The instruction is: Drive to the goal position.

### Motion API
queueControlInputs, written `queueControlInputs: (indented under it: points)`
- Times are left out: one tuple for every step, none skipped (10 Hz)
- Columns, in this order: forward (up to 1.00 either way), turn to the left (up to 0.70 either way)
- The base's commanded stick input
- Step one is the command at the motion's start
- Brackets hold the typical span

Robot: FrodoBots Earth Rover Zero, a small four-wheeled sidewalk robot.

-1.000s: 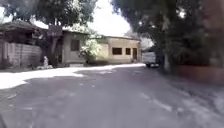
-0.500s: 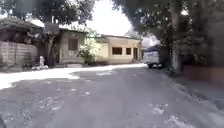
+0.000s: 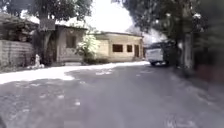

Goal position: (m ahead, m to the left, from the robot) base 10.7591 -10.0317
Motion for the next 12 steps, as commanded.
queueControlInputs:
  points:
    - [1.00, 0.00]
    - [1.00, 0.00]
    - [1.00, 0.00]
    - [1.00, -0.06]
    - [1.00, -0.30]
    - [1.00, -0.39]
    - [1.00, -0.18]
    - [1.00, -0.01]
    - [1.00, 0.00]
    - [1.00, 0.00]
    - [1.00, 0.00]
    - [1.00, 0.00]
